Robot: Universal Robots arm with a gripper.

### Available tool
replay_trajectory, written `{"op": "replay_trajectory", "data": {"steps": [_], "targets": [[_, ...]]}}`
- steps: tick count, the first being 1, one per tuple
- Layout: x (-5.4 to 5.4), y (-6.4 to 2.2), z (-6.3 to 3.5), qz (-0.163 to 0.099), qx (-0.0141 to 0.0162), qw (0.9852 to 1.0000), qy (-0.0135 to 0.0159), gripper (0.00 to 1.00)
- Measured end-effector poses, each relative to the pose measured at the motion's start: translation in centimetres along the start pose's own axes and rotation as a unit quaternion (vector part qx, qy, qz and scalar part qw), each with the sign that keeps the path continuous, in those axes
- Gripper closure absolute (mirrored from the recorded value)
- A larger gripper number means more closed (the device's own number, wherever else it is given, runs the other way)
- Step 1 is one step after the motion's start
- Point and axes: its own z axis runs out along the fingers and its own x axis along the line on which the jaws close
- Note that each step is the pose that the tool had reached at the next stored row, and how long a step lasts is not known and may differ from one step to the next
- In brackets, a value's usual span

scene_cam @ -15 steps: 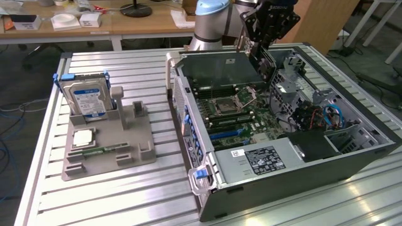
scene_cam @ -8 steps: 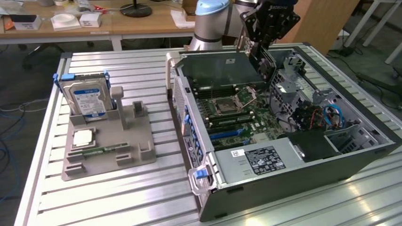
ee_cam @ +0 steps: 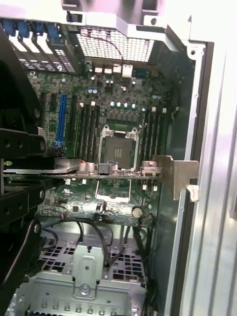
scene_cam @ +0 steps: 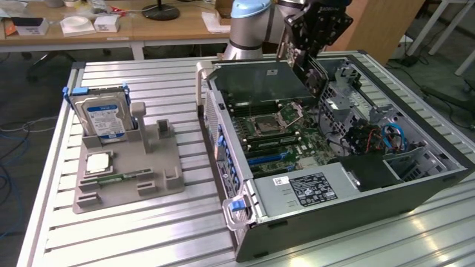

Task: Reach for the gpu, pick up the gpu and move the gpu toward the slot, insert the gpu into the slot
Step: 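Insert the gpu into the slot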

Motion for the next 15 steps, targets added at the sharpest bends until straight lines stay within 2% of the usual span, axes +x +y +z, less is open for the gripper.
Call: {"op": "replay_trajectory", "data": {"steps": [4, 8, 12, 15], "targets": [[0.02, -0.01, 0.00, -0.030, -0.0008, 0.9995, 0.0017, 0.74], [0.04, -0.05, 0.02, -0.057, -0.0015, 0.9984, 0.0031, 0.74], [0.05, -0.06, 0.05, -0.087, -0.0022, 0.9962, 0.0049, 0.74], [0.05, -0.06, 0.09, -0.112, -0.0029, 0.9937, 0.0062, 0.74]]}}
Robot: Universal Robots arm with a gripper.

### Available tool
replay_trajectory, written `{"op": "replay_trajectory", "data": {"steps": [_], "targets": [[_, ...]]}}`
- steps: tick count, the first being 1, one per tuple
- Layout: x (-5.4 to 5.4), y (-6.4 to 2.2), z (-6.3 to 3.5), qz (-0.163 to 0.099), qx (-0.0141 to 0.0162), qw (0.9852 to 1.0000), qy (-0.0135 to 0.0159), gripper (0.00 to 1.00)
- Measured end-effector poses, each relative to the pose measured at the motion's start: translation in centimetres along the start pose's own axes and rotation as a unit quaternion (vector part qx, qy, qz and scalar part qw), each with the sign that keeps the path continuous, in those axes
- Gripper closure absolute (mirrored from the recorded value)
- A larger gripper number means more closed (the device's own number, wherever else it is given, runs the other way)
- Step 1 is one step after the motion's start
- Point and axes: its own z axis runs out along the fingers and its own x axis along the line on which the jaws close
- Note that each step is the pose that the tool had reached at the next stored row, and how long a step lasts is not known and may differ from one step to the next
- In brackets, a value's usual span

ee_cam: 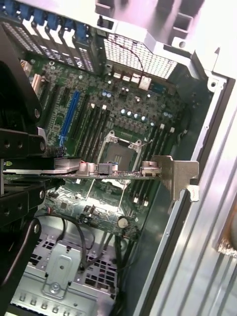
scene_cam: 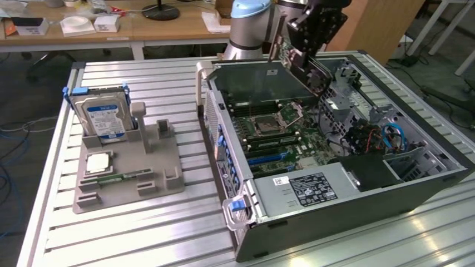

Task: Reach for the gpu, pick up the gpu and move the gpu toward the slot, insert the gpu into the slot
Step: 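Insert the gpu into the slot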

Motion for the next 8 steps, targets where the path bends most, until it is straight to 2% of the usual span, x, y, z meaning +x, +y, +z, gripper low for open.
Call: {"op": "replay_trajectory", "data": {"steps": [4, 8], "targets": [[0.00, 0.00, 0.07, -0.033, -0.0010, 0.9994, 0.0018, 0.74], [0.01, -0.02, 0.24, -0.064, -0.0016, 0.9980, 0.0033, 0.74]]}}
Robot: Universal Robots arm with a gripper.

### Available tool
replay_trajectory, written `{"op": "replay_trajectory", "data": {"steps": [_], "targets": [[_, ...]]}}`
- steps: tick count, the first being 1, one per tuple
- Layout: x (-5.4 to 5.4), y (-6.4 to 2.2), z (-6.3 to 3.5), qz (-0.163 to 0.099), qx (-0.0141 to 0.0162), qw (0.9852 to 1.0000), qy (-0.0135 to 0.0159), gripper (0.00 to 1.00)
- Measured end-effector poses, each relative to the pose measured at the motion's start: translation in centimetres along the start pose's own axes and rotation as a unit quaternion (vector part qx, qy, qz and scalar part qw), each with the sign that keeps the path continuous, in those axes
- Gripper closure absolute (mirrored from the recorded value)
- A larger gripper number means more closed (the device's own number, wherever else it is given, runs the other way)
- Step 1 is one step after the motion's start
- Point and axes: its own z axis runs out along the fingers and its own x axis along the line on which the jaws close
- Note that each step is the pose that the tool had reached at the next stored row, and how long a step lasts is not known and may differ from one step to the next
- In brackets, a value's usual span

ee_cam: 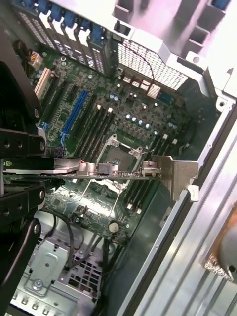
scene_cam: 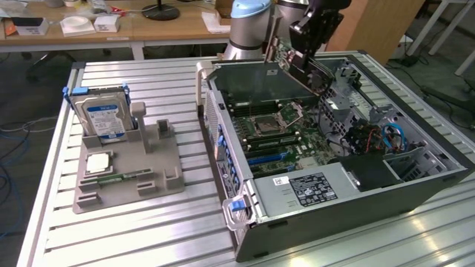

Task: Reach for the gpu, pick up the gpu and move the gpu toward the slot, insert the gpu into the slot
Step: 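Insert the gpu into the slot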

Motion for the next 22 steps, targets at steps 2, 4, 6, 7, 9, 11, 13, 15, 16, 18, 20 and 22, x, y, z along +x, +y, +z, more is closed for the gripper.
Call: {"op": "replay_trajectory", "data": {"steps": [2, 4, 6, 7, 9, 11, 13, 15, 16, 18, 20, 22], "targets": [[0.0, -0.01, 0.10, -0.015, -0.0002, 0.9999, 0.0005, 0.74], [0.0, -0.02, 0.25, -0.031, -0.0004, 0.9995, 0.0008, 0.74], [0.0, -0.03, 0.41, -0.047, -0.0003, 0.9989, 0.0007, 0.74], [0.0, -0.04, 0.48, -0.055, -0.0002, 0.9985, 0.0006, 0.74], [0.0, -0.05, 0.64, -0.070, -0.0001, 0.9975, 0.0004, 0.74], [0.0, -0.06, 0.80, -0.086, 0.0000, 0.9963, 0.0002, 0.74], [0.0, -0.07, 0.96, -0.102, 0.0001, 0.9948, 0.0000, 0.74], [0.0, -0.08, 1.12, -0.117, 0.0003, 0.9931, -0.0002, 0.74], [0.0, -0.09, 1.19, -0.125, 0.0004, 0.9922, -0.0003, 0.74], [0.0, -0.10, 1.35, -0.140, 0.0005, 0.9902, -0.0005, 0.74], [0.1, -0.11, 1.50, -0.156, 0.0006, 0.9878, -0.0008, 0.74], [0.1, -0.13, 1.64, -0.170, 0.0009, 0.9854, -0.0012, 0.74]]}}
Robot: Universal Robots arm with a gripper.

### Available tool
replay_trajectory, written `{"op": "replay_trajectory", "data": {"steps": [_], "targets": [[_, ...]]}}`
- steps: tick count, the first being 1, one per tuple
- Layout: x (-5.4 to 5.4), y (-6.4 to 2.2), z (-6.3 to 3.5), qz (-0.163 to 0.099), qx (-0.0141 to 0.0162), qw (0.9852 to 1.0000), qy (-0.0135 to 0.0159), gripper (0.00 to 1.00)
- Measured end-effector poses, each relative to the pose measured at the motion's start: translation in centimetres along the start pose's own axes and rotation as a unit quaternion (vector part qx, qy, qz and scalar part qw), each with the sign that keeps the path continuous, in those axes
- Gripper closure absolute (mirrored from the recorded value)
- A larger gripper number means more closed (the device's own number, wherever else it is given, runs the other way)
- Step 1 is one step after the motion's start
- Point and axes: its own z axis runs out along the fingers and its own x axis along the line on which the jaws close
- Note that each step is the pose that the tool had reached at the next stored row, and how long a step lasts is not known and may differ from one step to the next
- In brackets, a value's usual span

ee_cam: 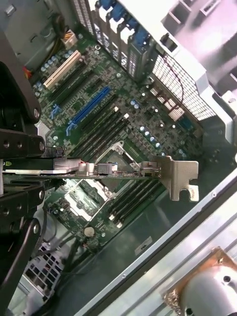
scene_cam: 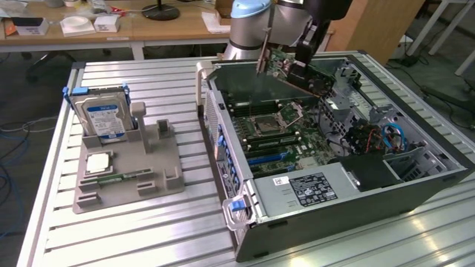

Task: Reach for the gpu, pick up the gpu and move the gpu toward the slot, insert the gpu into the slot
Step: 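Insert the gpu into the slot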

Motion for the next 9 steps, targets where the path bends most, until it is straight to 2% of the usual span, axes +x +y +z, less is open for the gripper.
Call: {"op": "replay_trajectory", "data": {"steps": [4, 9], "targets": [[0.02, -0.02, 0.27, -0.030, 0.0007, 0.9995, -0.0008, 0.74], [0.05, -0.05, 0.61, -0.068, 0.0015, 0.9977, -0.0017, 0.74]]}}
